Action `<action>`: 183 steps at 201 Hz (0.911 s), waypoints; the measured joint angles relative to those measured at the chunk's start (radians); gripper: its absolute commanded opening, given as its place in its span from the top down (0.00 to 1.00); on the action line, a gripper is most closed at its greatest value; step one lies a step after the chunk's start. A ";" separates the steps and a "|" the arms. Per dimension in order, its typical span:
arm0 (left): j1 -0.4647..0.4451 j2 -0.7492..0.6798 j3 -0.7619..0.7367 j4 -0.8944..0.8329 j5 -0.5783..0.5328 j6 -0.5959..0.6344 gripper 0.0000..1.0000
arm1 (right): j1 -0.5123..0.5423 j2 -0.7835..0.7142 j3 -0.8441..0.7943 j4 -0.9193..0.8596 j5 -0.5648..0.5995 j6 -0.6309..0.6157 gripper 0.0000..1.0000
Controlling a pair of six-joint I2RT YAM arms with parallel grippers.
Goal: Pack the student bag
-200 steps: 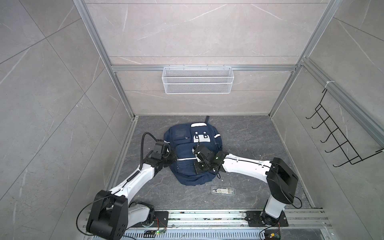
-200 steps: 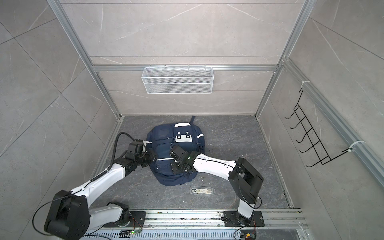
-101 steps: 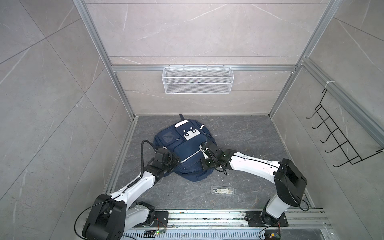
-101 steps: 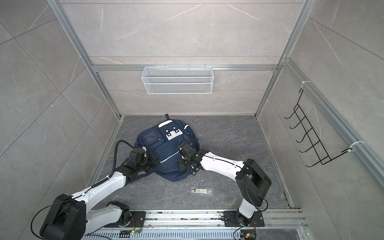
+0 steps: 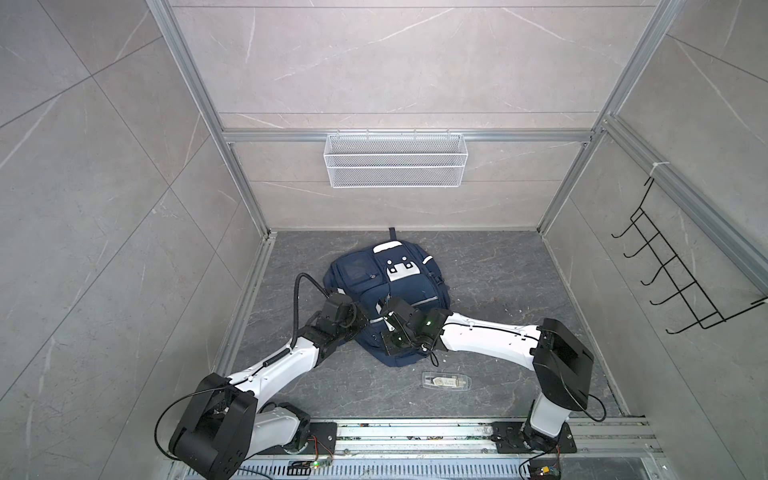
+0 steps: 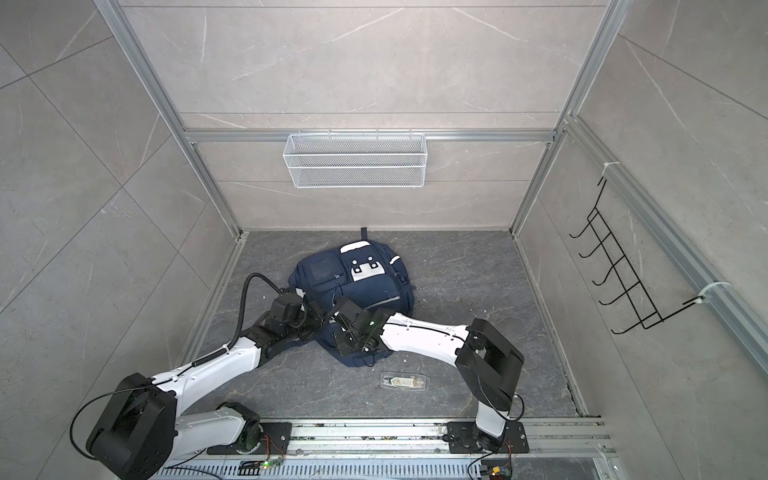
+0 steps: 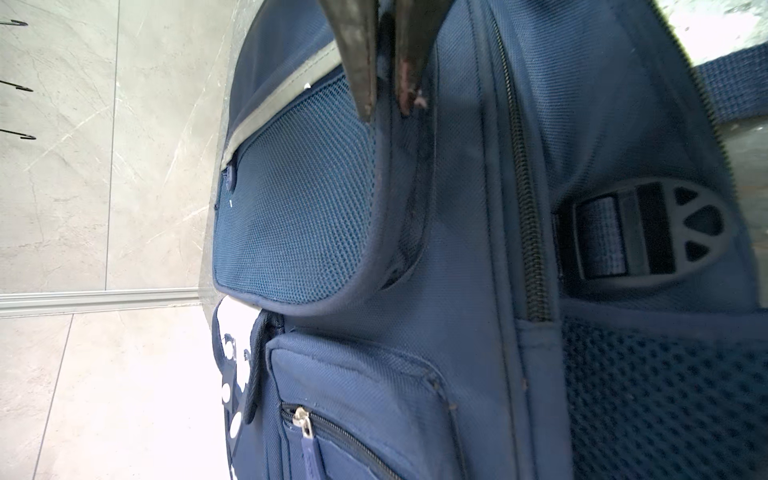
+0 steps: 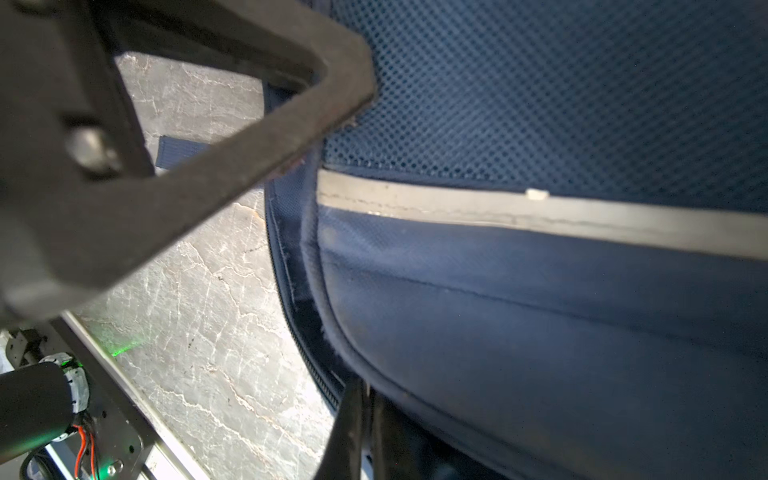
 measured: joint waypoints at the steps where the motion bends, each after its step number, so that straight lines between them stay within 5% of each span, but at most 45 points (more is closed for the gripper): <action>1: 0.000 0.000 0.000 0.000 0.000 0.000 1.00 | 0.000 0.000 0.000 0.000 0.000 0.000 0.94; 59: -0.005 -0.031 0.000 -0.010 -0.005 0.020 0.62 | -0.004 -0.061 -0.063 0.017 0.011 0.000 0.95; 183: -0.003 0.063 0.198 -0.205 -0.071 0.187 0.49 | -0.133 -0.277 -0.208 -0.042 0.019 0.002 0.94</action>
